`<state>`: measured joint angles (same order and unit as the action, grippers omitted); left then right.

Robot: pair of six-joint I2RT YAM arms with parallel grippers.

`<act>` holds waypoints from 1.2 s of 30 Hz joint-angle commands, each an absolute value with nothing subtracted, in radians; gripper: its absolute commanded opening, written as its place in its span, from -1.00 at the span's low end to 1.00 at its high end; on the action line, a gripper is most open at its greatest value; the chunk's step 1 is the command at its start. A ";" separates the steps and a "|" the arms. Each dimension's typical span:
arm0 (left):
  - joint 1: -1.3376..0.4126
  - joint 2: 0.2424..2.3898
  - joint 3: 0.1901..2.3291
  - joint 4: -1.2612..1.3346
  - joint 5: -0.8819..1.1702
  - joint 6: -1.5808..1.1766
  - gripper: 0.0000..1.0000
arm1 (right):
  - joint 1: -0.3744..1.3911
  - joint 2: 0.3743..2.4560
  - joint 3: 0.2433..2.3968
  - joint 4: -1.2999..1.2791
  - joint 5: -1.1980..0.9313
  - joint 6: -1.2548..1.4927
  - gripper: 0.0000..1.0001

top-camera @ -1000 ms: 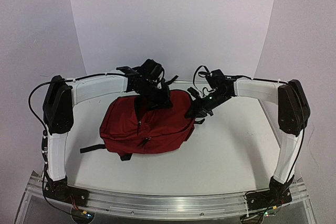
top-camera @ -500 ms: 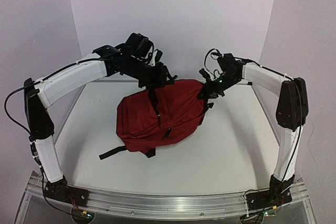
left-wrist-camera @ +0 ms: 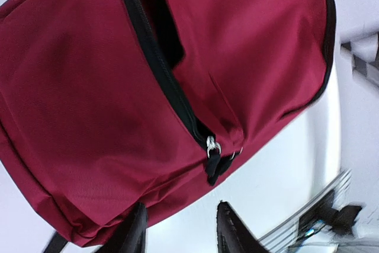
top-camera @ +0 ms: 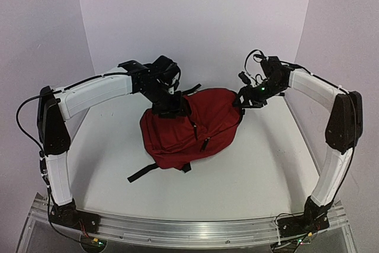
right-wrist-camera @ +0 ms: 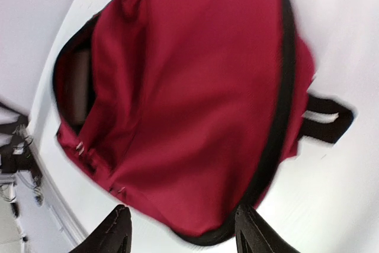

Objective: Pack the student bag
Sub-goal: Adjust the student bag at the center of the board, then zip the student bag at the center of the board.

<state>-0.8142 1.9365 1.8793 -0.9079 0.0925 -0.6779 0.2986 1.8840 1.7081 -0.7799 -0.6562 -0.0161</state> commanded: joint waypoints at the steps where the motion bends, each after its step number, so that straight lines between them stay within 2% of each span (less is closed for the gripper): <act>1: -0.715 1.935 1.902 -0.741 0.130 -0.748 -0.47 | 0.336 1.771 1.650 -0.727 -0.778 0.045 0.16; 5: -0.678 1.964 1.836 -0.579 0.250 -0.798 -0.69 | 0.358 1.778 1.638 -0.685 -0.772 0.053 0.23; 9: -0.676 2.044 1.837 -0.528 0.319 -0.826 -0.82 | 0.362 1.810 1.642 -0.668 -0.760 0.028 0.23; 13: -0.677 2.167 1.901 -0.553 0.331 -0.833 -0.88 | 0.380 1.837 1.628 -0.658 -0.735 -0.006 0.21; 16: -0.679 2.260 1.992 -0.694 0.256 -0.846 -0.92 | 0.401 1.830 1.557 -0.648 -0.652 -0.068 0.13; 19: -0.678 2.278 2.021 -0.788 0.130 -0.871 -0.78 | 0.401 1.810 1.464 -0.649 -0.576 -0.109 0.05; 21: -0.679 2.276 2.030 -0.814 0.090 -0.875 -0.48 | 0.401 1.787 1.406 -0.649 -0.543 -0.141 -0.01; 23: -0.678 2.272 2.030 -0.812 0.102 -0.865 -0.24 | 0.401 1.773 1.385 -0.653 -0.539 -0.152 -0.05; 26: -0.678 2.238 1.969 -0.695 0.185 -0.844 -0.03 | 0.403 1.750 1.409 -0.656 -0.607 -0.156 -0.05; 31: -0.677 2.137 1.896 -0.558 0.214 -0.819 0.02 | 0.412 1.732 1.480 -0.653 -0.722 -0.100 0.07; 36: -0.709 2.034 1.979 -0.664 0.135 -0.654 0.02 | 0.417 1.668 1.408 -0.573 -0.831 0.046 0.08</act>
<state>-0.6899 2.1868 1.9125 -0.6054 0.2017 -0.8057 0.4046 1.7611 1.4352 -0.6485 -0.7092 -0.0781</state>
